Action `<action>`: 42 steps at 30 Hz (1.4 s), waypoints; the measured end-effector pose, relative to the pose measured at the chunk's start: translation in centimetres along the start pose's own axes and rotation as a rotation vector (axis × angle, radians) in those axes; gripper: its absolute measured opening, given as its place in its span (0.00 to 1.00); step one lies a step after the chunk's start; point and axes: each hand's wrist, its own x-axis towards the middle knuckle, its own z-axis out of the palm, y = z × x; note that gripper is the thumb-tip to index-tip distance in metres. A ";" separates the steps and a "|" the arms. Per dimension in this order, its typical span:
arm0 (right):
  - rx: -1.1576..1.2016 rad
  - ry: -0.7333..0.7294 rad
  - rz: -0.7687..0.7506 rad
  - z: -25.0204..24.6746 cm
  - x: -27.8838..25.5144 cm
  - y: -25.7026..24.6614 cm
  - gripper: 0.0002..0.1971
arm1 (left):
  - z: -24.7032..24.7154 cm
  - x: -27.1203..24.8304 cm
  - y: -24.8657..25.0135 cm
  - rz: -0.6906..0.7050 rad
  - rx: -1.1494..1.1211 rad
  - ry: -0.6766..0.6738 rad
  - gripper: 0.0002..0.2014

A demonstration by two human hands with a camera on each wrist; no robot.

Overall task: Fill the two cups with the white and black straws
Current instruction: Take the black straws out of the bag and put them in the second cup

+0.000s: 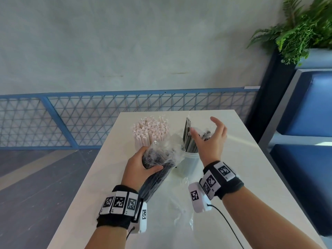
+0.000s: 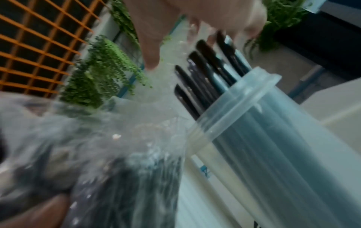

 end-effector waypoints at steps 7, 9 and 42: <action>0.217 -0.364 -0.136 -1.0 -4.6 -2.0 0.28 | -2.8 1.0 4.0 0.098 -0.141 0.100 0.24; 0.298 -0.541 -0.056 -0.9 -5.1 -2.4 0.35 | -2.9 1.1 4.9 0.132 -0.211 0.121 0.22; -0.087 -0.863 0.112 0.7 -9.7 6.7 0.25 | 3.9 -2.8 -4.8 -0.297 -0.416 -0.240 0.33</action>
